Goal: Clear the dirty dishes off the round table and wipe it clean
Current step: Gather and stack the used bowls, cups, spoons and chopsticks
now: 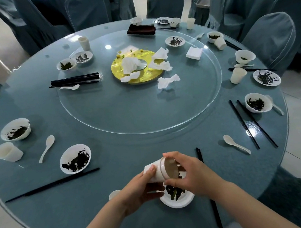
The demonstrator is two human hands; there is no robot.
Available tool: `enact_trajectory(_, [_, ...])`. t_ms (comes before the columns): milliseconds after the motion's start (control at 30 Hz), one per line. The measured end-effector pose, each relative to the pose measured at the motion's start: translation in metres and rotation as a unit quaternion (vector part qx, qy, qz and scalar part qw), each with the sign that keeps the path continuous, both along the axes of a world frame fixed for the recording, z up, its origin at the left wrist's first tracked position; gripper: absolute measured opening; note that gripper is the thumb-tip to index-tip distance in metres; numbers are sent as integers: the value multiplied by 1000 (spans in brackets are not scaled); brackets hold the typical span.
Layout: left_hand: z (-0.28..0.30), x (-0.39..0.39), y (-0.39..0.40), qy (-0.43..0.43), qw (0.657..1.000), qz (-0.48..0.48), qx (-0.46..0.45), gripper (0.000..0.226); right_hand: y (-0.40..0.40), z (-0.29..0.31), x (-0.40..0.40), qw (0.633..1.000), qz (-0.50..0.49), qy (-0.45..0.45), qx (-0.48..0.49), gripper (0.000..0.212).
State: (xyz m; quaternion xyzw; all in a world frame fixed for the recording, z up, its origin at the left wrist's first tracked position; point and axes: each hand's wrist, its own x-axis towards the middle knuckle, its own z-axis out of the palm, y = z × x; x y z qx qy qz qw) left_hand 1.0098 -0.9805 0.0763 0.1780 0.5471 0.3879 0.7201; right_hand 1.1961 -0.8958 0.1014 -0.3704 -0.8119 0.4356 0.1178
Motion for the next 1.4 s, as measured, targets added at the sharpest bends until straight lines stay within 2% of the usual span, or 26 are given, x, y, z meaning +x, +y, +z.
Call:
enact_trajectory(200, [5, -2, 2, 32, 999, -26, 6, 55, -7, -4, -3, 999, -39, 22, -11, 75])
enact_trajectory(333, [4, 2, -1, 118, 992, -53, -9, 53, -6, -8, -5, 999, -34, 11, -22, 77])
enact_trajectory(400, [4, 5, -1, 148, 988, -35, -10, 51, -1, -9, -6, 999, -19, -9, -25, 77])
enact_trajectory(500, [0, 6, 0, 178, 984, 22, 18, 34, 10, -11, -11, 1000, -1, -22, -6, 75])
enact_trajectory(633, [-13, -14, -6, 302, 951, 60, 9, 34, 34, -19, -19, 995, -31, -71, 57, 71])
enact_trajectory(733, [-26, -39, -22, 450, 893, 19, 12, 39, 52, -31, -27, 985, -42, -130, 101, 68])
enact_trajectory(800, [-31, -54, -34, 508, 861, 8, 8, 41, 60, -36, -33, 980, -40, -166, 105, 68])
enact_trajectory(867, [-36, -66, -47, 526, 850, 17, 1, 42, 63, -43, -39, 974, -23, -199, 109, 69])
enact_trajectory(1067, [-48, -88, -78, 527, 848, 48, -33, 43, 60, -58, -43, 961, 5, -249, 118, 67])
enact_trajectory(1200, [-52, -100, -94, 529, 845, 57, -48, 42, 60, -62, -48, 952, 6, -274, 137, 79])
enact_trajectory(1267, [-52, -108, -100, 529, 844, 67, -56, 41, 55, -61, -56, 955, 0, -243, 171, 77])
enact_trajectory(1400, [-51, -133, -105, 527, 842, 98, -56, 39, 33, -55, -85, 960, 19, -99, 261, 55])
